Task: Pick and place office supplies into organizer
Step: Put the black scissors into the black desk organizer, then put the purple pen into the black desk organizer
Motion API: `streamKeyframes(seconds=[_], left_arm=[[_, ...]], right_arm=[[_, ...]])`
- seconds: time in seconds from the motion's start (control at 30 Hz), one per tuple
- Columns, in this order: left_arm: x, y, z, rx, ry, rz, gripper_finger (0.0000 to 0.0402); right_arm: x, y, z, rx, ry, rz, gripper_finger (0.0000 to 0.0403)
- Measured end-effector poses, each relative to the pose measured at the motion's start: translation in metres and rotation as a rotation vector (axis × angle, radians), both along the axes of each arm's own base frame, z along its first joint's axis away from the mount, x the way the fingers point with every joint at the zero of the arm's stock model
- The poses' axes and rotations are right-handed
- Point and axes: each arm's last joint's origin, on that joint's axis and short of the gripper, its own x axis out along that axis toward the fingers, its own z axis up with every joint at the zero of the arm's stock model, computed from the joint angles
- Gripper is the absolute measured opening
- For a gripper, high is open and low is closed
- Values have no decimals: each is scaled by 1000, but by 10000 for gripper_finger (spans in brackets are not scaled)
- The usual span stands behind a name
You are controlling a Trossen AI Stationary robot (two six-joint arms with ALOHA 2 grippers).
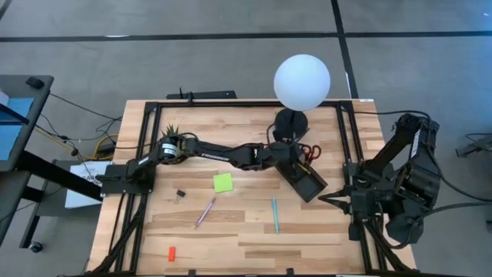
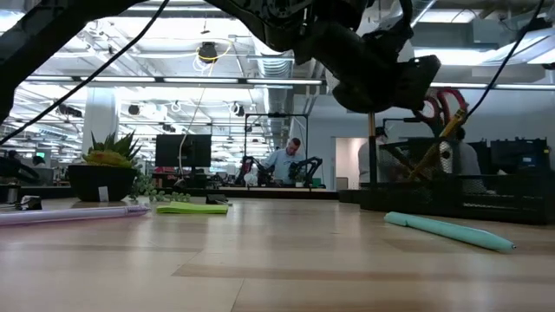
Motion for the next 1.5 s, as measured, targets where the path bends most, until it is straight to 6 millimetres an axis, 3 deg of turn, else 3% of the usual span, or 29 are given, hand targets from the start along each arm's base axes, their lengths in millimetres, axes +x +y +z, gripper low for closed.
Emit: streamKeyframes(seconds=[0.33,0.6,0.83,1.03,1.3,1.5], left_arm=[[-2,13,-8,12,78,-12,184],[-6,6,-8,96,187,10,190],[-8,-7,27,240,335,66,189],[-22,-13,62,79,469,13,189],[-71,-16,113,-180,577,101,189],[-122,-37,148,-347,662,150,189]], right_arm=[[-1,-2,-1,-30,9,-5,0],[-1,-2,-1,-29,9,-5,0],[-1,-2,-1,-27,8,-5,0],[-1,-2,-1,-25,7,-5,0],[-1,-1,-1,-22,6,-4,0],[-1,-1,-1,-24,7,-4,0]])
